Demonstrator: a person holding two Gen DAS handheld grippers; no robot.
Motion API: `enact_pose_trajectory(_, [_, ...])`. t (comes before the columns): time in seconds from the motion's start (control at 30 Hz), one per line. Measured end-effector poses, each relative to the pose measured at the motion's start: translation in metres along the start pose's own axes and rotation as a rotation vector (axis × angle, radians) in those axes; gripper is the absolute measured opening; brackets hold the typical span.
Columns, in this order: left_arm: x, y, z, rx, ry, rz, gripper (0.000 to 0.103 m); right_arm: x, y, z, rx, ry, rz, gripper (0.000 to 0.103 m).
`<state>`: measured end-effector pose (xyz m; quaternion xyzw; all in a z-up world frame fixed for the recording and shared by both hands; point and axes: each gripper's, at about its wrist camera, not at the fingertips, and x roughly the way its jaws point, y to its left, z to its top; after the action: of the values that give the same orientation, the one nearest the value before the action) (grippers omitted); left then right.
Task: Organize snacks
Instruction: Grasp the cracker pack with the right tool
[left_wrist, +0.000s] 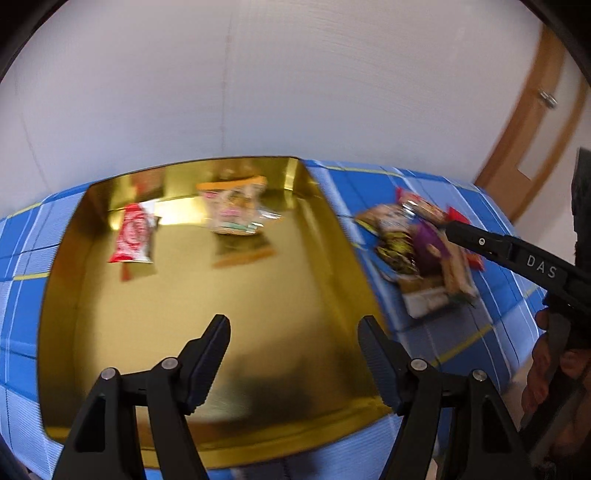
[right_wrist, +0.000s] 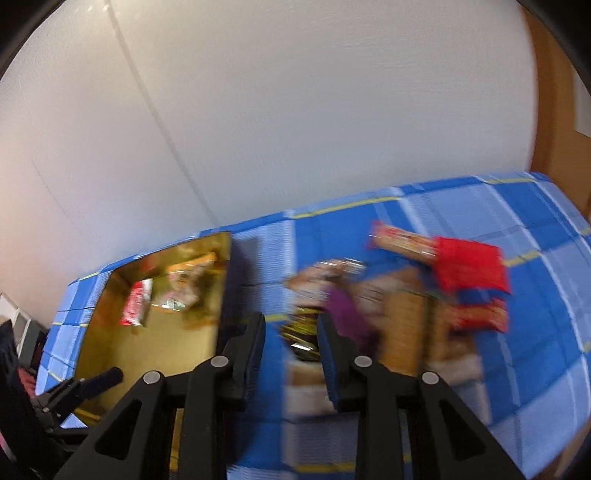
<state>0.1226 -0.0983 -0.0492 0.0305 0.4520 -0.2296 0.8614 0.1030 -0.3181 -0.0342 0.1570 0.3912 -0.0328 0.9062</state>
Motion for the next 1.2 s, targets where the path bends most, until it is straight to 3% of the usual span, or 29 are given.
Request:
enact_pose_trajectory(0.2, [-0.001,-0.041,-0.017,0.095,0.013,-0.039,0.072,-0.012,-0.067,-0.029,0.135,0.014,-0.073,0.029])
enact_pose_trajectory(0.37, [0.000,-0.066,-0.026,0.145,0.025,-0.057,0.072,-0.011,-0.100,-0.044,0.226,0.036,-0.086,0.029])
enact_pose_trajectory(0.5, [0.004,-0.078,-0.031,0.164,0.037,-0.064,0.072,-0.008,-0.098,-0.038,0.232,0.016,-0.056,0.029])
enact_pose_trajectory(0.63, [0.006,-0.084,-0.033,0.181,0.045,-0.043,0.072,0.010,-0.084,-0.016,0.206,0.040,-0.051,0.046])
enact_pose_trajectory(0.83, [0.003,-0.086,-0.033,0.191,0.043,-0.018,0.073,0.043,-0.074,-0.005,0.217,0.092,-0.005,0.048])
enact_pose_trajectory(0.97, [0.007,-0.087,-0.034,0.195,0.051,-0.006,0.074,0.047,-0.067,-0.002,0.155,0.062,-0.008,0.048])
enact_pose_trajectory(1.2, [0.013,-0.093,-0.036,0.209,0.060,0.009,0.074,0.048,-0.071,0.000,0.183,0.087,0.007,0.048])
